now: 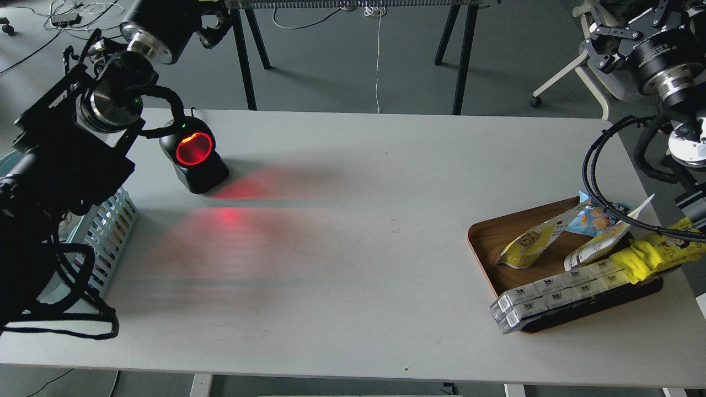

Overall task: Scan snack and place in basket
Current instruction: 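Move the right gripper down to the yellow snack packet on the wooden tray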

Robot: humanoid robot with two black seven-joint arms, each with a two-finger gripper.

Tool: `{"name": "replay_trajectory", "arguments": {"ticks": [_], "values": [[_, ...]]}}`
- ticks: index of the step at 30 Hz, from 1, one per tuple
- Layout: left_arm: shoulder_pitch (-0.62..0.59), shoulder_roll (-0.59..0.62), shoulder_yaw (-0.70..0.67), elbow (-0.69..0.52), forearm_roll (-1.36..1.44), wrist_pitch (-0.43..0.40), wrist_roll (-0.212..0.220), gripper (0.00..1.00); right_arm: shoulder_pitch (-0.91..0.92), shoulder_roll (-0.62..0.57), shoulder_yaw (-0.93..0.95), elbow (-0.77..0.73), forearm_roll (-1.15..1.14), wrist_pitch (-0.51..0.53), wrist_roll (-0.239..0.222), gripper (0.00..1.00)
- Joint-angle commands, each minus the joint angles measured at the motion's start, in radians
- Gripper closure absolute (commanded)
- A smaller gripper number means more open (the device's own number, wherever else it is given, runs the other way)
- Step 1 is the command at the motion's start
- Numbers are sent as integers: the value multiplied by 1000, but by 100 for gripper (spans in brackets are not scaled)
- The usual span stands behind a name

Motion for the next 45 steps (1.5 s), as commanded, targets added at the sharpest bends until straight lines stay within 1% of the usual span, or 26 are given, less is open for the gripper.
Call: {"name": "replay_trajectory", "arguments": {"ticks": [1, 5, 8, 12, 15, 18, 22, 25, 29, 34, 40, 42, 45], "values": [[6, -4, 2, -7, 0, 0, -3, 0, -17, -11, -3, 1, -1, 0, 8, 0], [9, -2, 2, -9, 0, 0, 6, 0, -7, -48, -23, 12, -7, 0, 10, 0], [9, 0, 3, -9, 0, 0, 6, 0, 40, -115, -81, 49, -18, 0, 14, 0], [4, -2, 5, -9, 0, 0, 7, 0, 164, -194, -176, 128, -158, 0, 37, 1], [4, -2, 3, -13, 0, 0, 3, 0, 249, -229, -247, 211, -301, 0, 71, 1], [4, 7, 3, -50, 1, 0, 0, 0, 318, -286, -312, 337, -419, 0, 108, 1], [3, 27, 3, -78, 1, 0, -2, 0, 433, -358, -411, 480, -628, 0, 201, 1], [1, 35, 3, -78, 1, 0, -2, 0, 520, -381, -498, 581, -761, 0, 204, 1], [3, 35, 3, -78, 1, 0, -2, 0, 657, -393, -659, 727, -935, 0, 204, 1], [7, 39, 3, -76, 1, 0, -3, 0, 819, -421, -831, 904, -1205, 0, 204, 1], [10, 50, 3, -73, 1, 0, -5, 0, 896, -498, -992, 1153, -1517, 0, 204, 1], [12, 53, 3, -72, 1, 0, -3, 0, 908, -516, -1040, 1207, -1614, 0, 204, 1], [12, 53, 5, -69, 1, 0, -3, 0, 915, -519, -1090, 1242, -1766, 0, 204, 2]]}}
